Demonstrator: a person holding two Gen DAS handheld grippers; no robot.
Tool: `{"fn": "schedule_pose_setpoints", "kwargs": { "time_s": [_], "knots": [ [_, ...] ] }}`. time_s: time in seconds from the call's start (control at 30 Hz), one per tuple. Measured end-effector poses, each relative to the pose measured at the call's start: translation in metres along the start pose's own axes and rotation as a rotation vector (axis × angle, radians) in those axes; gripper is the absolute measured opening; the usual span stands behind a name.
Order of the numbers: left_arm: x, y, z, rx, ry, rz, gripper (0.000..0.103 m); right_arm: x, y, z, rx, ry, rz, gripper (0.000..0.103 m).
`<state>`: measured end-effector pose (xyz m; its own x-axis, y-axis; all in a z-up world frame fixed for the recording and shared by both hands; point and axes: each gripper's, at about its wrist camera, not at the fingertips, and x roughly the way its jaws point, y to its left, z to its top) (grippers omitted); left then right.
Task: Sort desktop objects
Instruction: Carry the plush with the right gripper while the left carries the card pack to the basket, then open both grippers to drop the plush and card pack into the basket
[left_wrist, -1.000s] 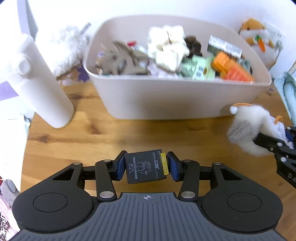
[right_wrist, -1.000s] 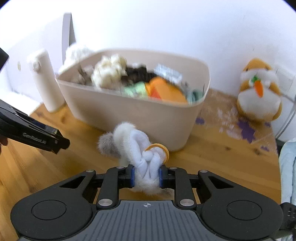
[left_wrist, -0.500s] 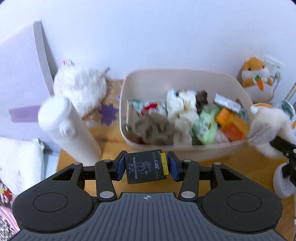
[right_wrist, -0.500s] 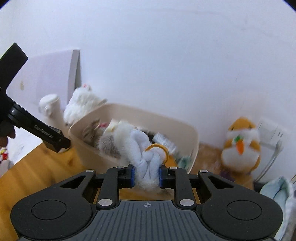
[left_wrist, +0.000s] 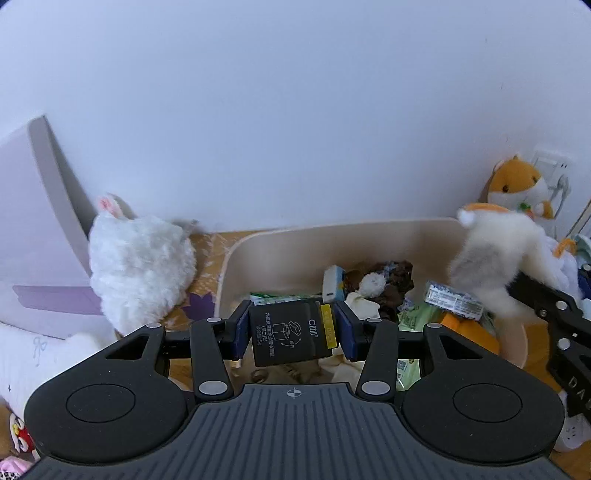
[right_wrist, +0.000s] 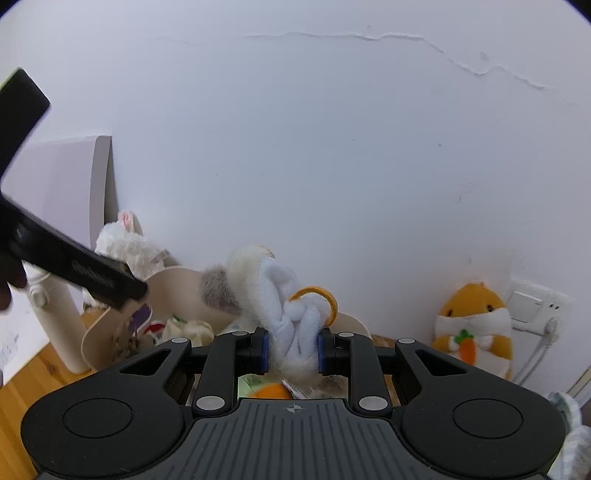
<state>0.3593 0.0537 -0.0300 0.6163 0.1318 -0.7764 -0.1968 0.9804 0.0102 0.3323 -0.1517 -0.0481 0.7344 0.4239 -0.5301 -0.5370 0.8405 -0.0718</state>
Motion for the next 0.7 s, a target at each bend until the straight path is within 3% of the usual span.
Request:
{"fn": "schedule_pose_setpoints", "kwargs": {
  "time_s": [0.2,0.43,0.47,0.53,0.57,0.63,0.7],
  "knots": [
    [0.033,-0.01,-0.005,-0.01,0.069,-0.001,0.048,0.033,0.007,-0.008,0.005,0.066,0.018,0.021],
    [0.044,-0.008,-0.012,-0.059,0.079,-0.026,0.049,0.057,0.004,-0.026,0.084,0.193,0.045,0.024],
    [0.043,-0.008,-0.012,-0.06,0.076,-0.022,0.053,0.058,0.005,-0.028,0.083,0.207,0.048,0.025],
    [0.04,-0.008,-0.011,-0.061,0.065,-0.025,0.07,0.059,0.006,-0.032,0.097,0.226,0.05,0.046],
    [0.037,-0.008,-0.011,-0.06,0.054,-0.024,0.077,0.057,0.005,-0.033,0.108,0.224,0.047,0.051],
    [0.033,-0.006,-0.01,-0.049,0.035,-0.012,0.081,0.052,0.005,-0.034,0.119,0.212,0.042,0.068],
    [0.028,-0.005,-0.01,-0.047,0.032,-0.002,0.082,0.044,0.005,-0.035,0.116,0.194,0.033,0.076]
  ]
}}
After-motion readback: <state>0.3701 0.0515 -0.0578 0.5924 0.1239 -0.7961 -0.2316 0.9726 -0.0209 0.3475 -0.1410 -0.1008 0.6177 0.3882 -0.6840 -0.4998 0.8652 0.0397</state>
